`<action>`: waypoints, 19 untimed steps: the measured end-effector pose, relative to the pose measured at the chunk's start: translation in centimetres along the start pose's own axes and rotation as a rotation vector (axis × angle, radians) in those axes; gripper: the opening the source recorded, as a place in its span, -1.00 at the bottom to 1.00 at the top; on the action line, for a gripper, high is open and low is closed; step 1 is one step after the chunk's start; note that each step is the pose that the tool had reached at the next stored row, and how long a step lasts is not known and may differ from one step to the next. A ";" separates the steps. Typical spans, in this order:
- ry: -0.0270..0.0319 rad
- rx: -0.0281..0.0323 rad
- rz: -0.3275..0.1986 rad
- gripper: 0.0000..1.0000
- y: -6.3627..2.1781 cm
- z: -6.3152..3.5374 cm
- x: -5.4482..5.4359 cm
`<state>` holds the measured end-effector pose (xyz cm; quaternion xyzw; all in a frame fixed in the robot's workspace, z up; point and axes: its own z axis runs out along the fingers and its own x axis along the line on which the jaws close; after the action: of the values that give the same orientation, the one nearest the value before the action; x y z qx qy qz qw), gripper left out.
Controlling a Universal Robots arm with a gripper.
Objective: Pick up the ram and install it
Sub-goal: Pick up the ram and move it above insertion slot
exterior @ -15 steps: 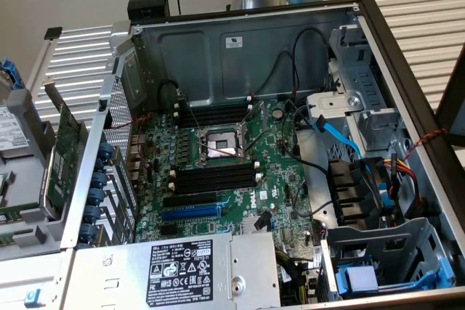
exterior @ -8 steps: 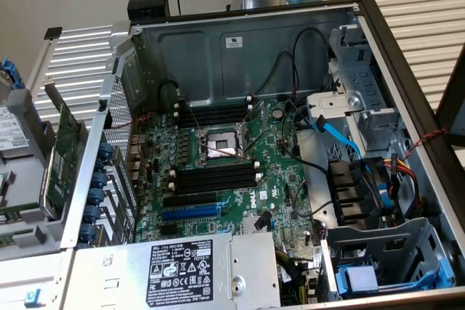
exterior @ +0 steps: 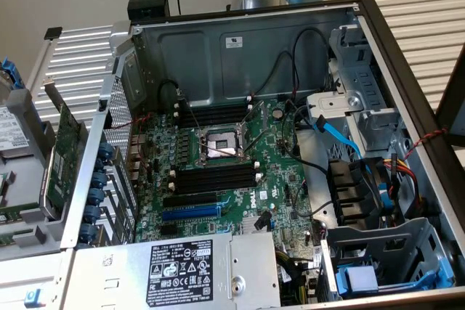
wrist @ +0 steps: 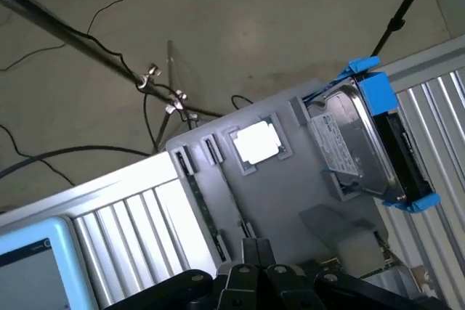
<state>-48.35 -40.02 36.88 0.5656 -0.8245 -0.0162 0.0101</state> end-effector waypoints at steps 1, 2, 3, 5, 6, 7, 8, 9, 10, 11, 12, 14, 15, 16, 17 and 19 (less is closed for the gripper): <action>0.0003 0.0011 -0.018 -0.79 0.00 -0.01 0.0; 0.0006 0.0023 -0.036 -0.79 0.00 -0.01 0.0; 0.0008 0.0036 -0.054 -0.79 0.00 -0.01 0.0; 0.0009 0.0065 -0.088 -0.79 0.00 -0.01 0.0; 0.0012 0.0073 -0.104 -0.79 0.00 -0.01 0.0; 0.0016 0.0076 -0.121 -0.79 0.00 -0.01 0.0; 0.0021 0.0080 -0.138 -0.79 0.00 0.00 0.0; 0.0024 0.0086 -0.154 -0.79 0.00 0.00 0.0; 0.0028 0.0091 -0.170 -0.79 0.00 0.00 0.0; 0.0033 0.0094 -0.187 -0.79 0.00 0.00 0.0; 0.0038 0.0096 -0.204 -0.79 0.00 0.00 0.0; 0.0047 0.0112 -0.237 -0.79 0.00 0.00 0.0; 0.0050 0.0131 -0.251 -0.79 0.00 0.00 0.0; 0.0053 0.0155 -0.265 -0.79 0.00 0.00 0.0; 0.0055 0.0180 -0.278 -0.79 0.00 0.01 0.0; 0.0059 0.0213 -0.303 -0.79 0.00 0.02 0.0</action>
<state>-48.35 -40.02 36.86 0.6837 -0.7297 -0.0072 0.0040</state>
